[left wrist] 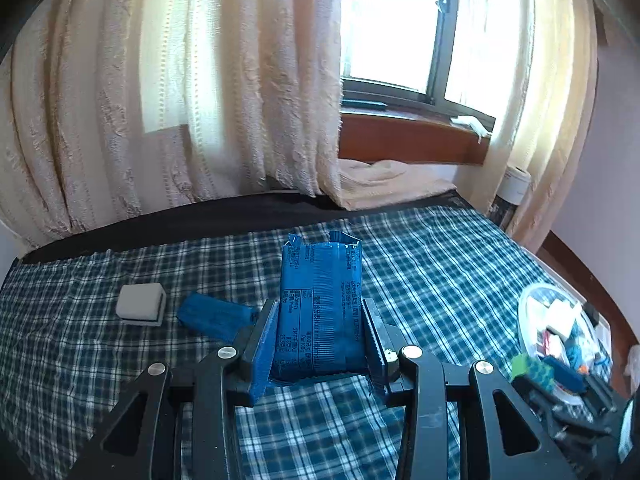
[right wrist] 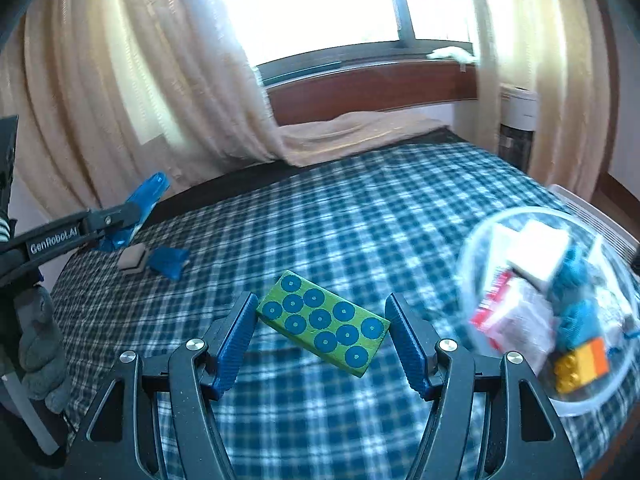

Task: Organize objects
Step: 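Grasp the green dotted brick with the right gripper while the left carries the packet toward the bowl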

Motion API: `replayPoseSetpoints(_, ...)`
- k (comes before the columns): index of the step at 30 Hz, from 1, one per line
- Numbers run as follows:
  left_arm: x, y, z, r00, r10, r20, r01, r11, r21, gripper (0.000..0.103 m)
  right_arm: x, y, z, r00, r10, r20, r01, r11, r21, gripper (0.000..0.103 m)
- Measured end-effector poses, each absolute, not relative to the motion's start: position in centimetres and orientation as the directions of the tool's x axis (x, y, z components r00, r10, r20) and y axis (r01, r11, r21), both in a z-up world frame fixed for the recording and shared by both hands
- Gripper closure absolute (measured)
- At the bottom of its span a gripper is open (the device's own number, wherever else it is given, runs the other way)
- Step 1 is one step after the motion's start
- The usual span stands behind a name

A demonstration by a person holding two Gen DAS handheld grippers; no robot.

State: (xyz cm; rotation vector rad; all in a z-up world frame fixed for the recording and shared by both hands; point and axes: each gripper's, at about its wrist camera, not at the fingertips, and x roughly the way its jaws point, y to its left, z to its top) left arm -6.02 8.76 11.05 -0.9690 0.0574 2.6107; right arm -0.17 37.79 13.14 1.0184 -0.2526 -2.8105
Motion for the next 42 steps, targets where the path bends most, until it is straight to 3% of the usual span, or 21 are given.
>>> replayPoseSetpoints(26,-3.4,13.9,8.9,-0.63,0.348,-0.694,-0.453,-0.891,-0.036,0.06,0.5,53.5,11.5,-0.776,0.081,-0.626,-0.276,-0.936,0.221,0.036)
replayPoseSetpoints(42,-2.1,18.6,8.2,-0.542,0.41,-0.734,-0.534,-0.842,-0.076,0.06,-0.8,58.0,10.5,-0.782,0.049,-0.622,-0.314,-0.892,0.324,0.035)
